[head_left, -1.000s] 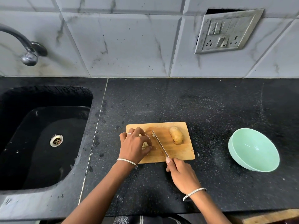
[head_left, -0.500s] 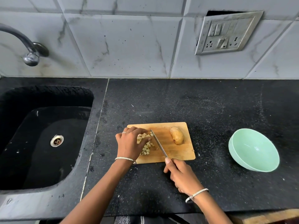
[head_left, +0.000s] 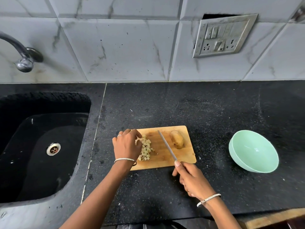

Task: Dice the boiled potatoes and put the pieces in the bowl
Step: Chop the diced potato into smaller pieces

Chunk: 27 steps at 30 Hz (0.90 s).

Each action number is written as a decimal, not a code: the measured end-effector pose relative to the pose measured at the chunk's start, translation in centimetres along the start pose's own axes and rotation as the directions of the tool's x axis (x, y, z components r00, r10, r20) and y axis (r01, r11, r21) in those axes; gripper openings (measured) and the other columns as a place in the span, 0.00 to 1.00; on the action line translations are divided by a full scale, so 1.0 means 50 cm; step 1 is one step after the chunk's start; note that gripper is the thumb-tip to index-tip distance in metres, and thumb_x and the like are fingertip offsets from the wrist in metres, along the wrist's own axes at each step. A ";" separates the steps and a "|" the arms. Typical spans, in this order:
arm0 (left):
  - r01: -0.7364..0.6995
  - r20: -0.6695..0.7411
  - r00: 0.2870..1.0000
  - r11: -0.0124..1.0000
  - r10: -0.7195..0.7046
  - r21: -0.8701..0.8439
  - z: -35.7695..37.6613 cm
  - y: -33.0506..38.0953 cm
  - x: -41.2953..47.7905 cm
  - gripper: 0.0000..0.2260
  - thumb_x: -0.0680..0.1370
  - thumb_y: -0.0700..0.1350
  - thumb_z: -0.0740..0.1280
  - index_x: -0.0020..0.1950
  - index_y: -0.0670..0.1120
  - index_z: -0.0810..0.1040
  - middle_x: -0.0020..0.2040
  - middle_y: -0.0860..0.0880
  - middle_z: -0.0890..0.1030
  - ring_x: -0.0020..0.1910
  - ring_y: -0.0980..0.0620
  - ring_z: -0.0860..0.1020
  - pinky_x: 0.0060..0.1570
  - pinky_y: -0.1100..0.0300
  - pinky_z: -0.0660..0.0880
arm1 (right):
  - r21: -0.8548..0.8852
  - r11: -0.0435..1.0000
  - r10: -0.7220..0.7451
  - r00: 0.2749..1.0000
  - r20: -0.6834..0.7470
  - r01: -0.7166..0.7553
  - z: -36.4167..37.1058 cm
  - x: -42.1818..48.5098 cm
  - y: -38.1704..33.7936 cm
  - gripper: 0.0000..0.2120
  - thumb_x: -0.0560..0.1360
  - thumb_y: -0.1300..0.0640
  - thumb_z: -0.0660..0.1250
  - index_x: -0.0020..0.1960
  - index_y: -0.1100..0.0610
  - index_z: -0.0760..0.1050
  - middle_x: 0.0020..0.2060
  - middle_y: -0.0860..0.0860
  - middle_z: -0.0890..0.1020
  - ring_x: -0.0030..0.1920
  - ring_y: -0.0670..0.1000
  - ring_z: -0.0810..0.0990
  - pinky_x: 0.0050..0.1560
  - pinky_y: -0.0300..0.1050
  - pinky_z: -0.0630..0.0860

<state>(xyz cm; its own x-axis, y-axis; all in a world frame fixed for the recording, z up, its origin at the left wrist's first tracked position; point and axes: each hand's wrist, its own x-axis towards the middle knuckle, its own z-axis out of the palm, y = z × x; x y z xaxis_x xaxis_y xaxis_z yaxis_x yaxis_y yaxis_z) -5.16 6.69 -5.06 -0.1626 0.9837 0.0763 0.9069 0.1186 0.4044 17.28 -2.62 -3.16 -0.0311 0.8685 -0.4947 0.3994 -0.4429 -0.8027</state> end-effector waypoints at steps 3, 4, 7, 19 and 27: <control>-0.040 -0.017 0.999 0.999 0.039 -0.023 0.003 0.009 -0.001 0.03 0.73 0.50 0.68 0.46 0.55 0.79 0.46 0.55 0.80 0.49 0.48 0.75 0.48 0.51 0.68 | -0.117 0.991 -0.077 0.991 -0.106 0.065 -0.018 0.009 0.014 0.22 0.79 0.39 0.57 0.39 0.53 0.77 0.22 0.45 0.70 0.21 0.41 0.66 0.25 0.36 0.61; -0.059 -0.025 0.998 0.998 0.058 -0.015 0.005 0.014 0.000 0.03 0.74 0.53 0.69 0.44 0.55 0.79 0.46 0.55 0.80 0.49 0.48 0.76 0.47 0.52 0.67 | -0.135 0.988 -0.089 0.986 -0.143 0.069 -0.025 0.012 0.022 0.21 0.79 0.39 0.57 0.38 0.52 0.77 0.21 0.45 0.71 0.21 0.41 0.67 0.27 0.38 0.62; -0.117 -0.026 0.993 0.993 0.117 -0.014 0.007 0.044 0.005 0.08 0.74 0.54 0.69 0.38 0.52 0.79 0.45 0.54 0.81 0.48 0.47 0.76 0.45 0.53 0.66 | -0.186 0.981 -0.104 0.959 -0.262 0.055 -0.049 0.021 0.043 0.21 0.80 0.39 0.57 0.37 0.50 0.77 0.22 0.45 0.75 0.24 0.45 0.71 0.32 0.46 0.68; -0.263 0.370 0.874 0.947 0.315 -0.185 0.074 0.201 0.040 0.34 0.67 0.60 0.75 0.68 0.50 0.68 0.62 0.47 0.77 0.61 0.45 0.74 0.57 0.53 0.72 | -0.183 0.983 -0.054 0.928 -0.369 -0.016 -0.072 0.032 0.086 0.22 0.80 0.39 0.55 0.37 0.49 0.78 0.25 0.48 0.77 0.29 0.51 0.75 0.38 0.51 0.75; -0.244 0.265 0.915 0.940 0.304 -0.237 0.093 0.179 0.019 0.29 0.63 0.55 0.75 0.58 0.50 0.68 0.49 0.50 0.77 0.46 0.49 0.74 0.41 0.57 0.70 | -0.178 0.980 0.035 0.959 -0.282 -0.088 -0.060 0.044 0.097 0.22 0.80 0.38 0.55 0.38 0.50 0.77 0.26 0.45 0.75 0.31 0.50 0.74 0.36 0.47 0.70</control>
<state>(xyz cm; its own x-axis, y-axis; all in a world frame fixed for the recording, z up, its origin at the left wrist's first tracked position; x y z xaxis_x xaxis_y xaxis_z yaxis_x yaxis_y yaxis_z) 4.62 9.31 -5.62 0.2303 0.9719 -0.0486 0.8004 -0.1608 0.5776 21.88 -2.20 -7.11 0.2428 0.8798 -0.4085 0.5569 -0.4713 -0.6839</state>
